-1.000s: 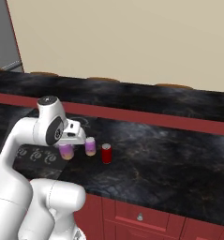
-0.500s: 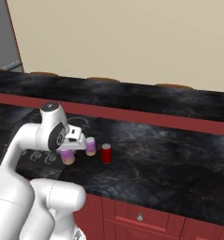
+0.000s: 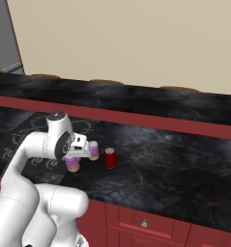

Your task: Four empty soda cans are scattered around the kitchen. Gather all the cans and cluster them next to the stove for recycling.

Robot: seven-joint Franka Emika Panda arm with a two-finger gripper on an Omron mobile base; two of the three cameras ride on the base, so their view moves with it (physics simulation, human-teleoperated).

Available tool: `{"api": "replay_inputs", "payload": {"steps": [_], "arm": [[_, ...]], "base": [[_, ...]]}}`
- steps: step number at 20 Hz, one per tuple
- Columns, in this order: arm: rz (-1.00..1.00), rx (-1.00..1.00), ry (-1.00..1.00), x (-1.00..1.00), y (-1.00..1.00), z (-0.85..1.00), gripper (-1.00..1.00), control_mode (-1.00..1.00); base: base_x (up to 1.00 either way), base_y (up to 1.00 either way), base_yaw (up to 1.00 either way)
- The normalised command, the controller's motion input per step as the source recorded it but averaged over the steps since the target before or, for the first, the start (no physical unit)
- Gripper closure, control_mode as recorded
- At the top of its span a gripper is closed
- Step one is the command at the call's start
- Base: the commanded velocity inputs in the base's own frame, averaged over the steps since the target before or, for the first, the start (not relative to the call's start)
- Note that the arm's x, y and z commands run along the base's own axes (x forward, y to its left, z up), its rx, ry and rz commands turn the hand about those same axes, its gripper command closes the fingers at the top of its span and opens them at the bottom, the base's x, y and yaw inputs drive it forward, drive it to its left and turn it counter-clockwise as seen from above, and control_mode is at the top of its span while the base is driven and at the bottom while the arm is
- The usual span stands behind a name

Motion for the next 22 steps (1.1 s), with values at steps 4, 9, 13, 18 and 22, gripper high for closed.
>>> {"api": "replay_inputs", "payload": {"steps": [4, 9, 13, 18, 22], "arm": [[0.0, 0.0, 0.01, 0.14, 0.0, -0.19, 1.0, -1.0], [0.0, 0.0, 0.0, 0.16, 0.0, -0.22, 1.0, -1.0], [0.0, 0.0, 0.01, 0.15, 0.0, -0.21, 1.0, -1.0], [0.0, 0.0, 0.01, 0.14, 0.0, -0.21, 1.0, -1.0], [0.0, 0.0, 0.02, 0.11, 0.0, -0.18, 1.0, -1.0]], "base": [[0.0, 0.0, 0.0], [0.0, 0.0, 0.0], [0.0, 0.0, 0.0], [0.0, 0.0, 0.0], [0.0, 0.0, 0.0]]}}
